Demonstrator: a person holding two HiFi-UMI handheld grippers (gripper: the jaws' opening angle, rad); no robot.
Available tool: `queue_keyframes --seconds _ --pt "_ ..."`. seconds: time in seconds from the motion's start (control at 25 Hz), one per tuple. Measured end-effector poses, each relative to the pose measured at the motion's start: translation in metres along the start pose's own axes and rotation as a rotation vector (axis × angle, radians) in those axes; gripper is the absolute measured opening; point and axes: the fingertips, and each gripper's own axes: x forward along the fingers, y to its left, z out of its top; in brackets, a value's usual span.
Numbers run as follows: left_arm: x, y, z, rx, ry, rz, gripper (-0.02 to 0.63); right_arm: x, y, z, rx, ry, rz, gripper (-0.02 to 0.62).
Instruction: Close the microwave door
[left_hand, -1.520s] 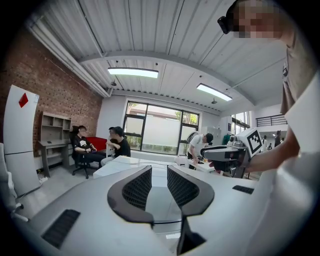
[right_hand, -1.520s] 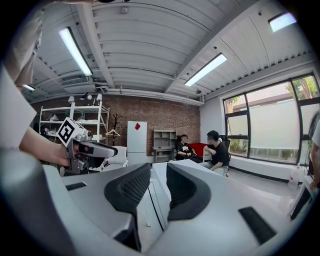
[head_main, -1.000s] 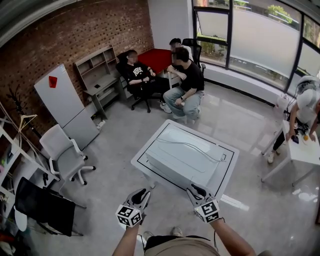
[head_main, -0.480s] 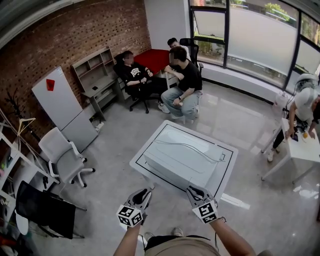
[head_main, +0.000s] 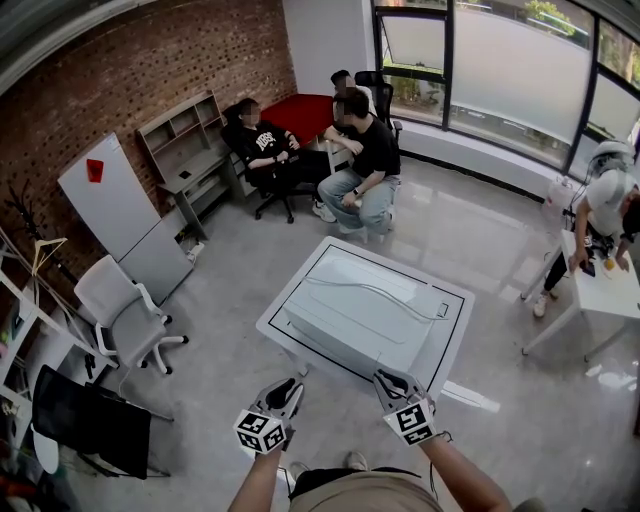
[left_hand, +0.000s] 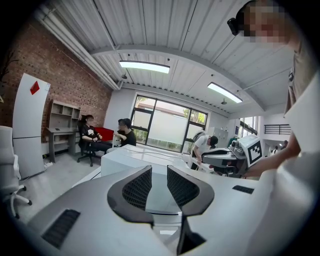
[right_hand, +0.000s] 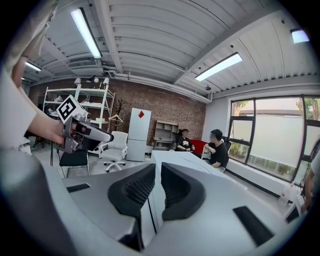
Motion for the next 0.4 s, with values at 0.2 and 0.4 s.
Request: queue_keyframes --seconds 0.2,0.4 --pt "0.0030 -0.0014 0.0042 -0.016 -0.010 -0.007 0.086 0.0006 -0.0014 -0.0010 0.003 0.005 -0.004 0.040" --pt "0.0042 -0.0046 0.0032 -0.007 -0.002 -0.019 0.086 0.0012 0.0019 -0.0014 0.002 0.006 -0.004 0.040"
